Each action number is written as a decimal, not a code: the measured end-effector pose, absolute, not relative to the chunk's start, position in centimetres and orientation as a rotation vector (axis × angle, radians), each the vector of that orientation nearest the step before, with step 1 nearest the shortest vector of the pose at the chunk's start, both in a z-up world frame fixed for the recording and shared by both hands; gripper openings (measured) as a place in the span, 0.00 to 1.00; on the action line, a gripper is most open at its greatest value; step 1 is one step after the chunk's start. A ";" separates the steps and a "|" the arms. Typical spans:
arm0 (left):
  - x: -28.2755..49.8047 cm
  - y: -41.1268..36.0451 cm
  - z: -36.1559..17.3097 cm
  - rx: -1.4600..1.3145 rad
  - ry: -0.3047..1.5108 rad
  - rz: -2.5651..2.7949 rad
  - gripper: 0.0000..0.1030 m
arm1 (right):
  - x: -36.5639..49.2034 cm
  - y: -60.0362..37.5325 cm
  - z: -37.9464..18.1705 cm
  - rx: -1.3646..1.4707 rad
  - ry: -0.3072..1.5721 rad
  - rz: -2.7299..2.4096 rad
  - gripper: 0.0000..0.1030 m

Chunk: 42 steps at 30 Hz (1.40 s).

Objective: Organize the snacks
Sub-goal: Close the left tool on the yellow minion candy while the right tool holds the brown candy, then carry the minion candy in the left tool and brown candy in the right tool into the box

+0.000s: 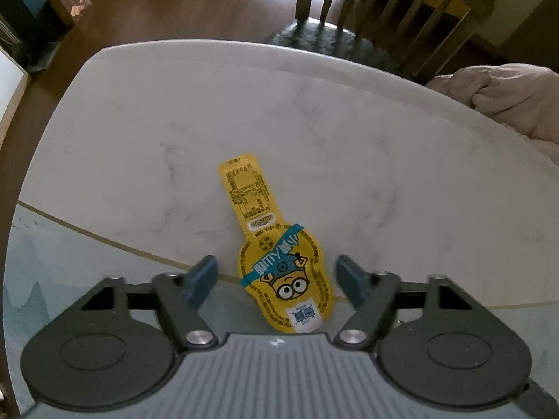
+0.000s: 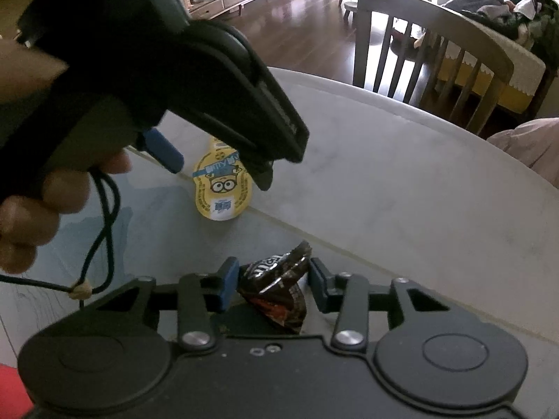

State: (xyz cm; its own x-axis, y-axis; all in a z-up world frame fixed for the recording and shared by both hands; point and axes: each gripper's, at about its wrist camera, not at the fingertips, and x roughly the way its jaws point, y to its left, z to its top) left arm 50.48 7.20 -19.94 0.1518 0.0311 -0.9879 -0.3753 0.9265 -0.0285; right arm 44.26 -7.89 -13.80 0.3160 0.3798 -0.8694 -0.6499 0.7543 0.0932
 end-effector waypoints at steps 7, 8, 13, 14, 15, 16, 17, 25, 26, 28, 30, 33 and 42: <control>49.9 7.6 -19.7 -0.295 1.360 0.311 0.50 | 44.1 -7.9 -13.4 -0.285 1.038 0.668 0.38; 49.7 7.7 -19.7 -0.295 1.359 0.310 0.50 | 44.1 -8.0 -13.4 -0.279 1.038 0.659 0.38; 49.0 8.5 -19.4 -0.324 1.359 0.314 0.50 | 44.0 -8.9 -12.4 -0.227 1.054 0.635 0.36; 48.9 8.6 -19.3 -0.329 1.358 0.315 0.50 | 43.9 -9.1 -12.1 -0.223 1.053 0.632 0.36; 48.7 8.7 -19.1 -0.335 1.360 0.314 0.50 | 43.6 -9.3 -11.7 -0.219 1.051 0.631 0.35; 48.4 8.8 -18.8 -0.344 1.358 0.309 0.50 | 43.6 -9.4 -11.4 -0.217 1.049 0.630 0.35; 48.1 8.9 -18.5 -0.351 1.355 0.309 0.50 | 43.3 -9.6 -11.0 -0.218 1.043 0.627 0.35; 45.8 9.2 -14.3 -0.376 1.293 0.278 0.50 | 41.1 -11.2 -7.0 -0.213 0.995 0.587 0.34; 45.4 9.1 -13.5 -0.372 1.282 0.271 0.50 | 40.8 -11.4 -6.3 -0.209 0.986 0.583 0.34; 44.4 9.1 -11.7 -0.375 1.265 0.251 0.50 | 40.0 -11.8 -5.0 -0.202 0.964 0.576 0.34; 43.5 9.0 -10.0 -0.373 1.252 0.240 0.50 | 39.8 -11.9 -3.6 -0.197 0.945 0.572 0.34; 42.1 8.8 -7.9 -0.356 1.230 0.222 0.50 | 38.6 -12.2 -1.7 -0.195 0.916 0.567 0.34; 36.8 7.8 -2.3 -0.315 1.181 0.132 0.50 | 34.5 -12.6 2.4 -0.182 0.924 0.542 0.34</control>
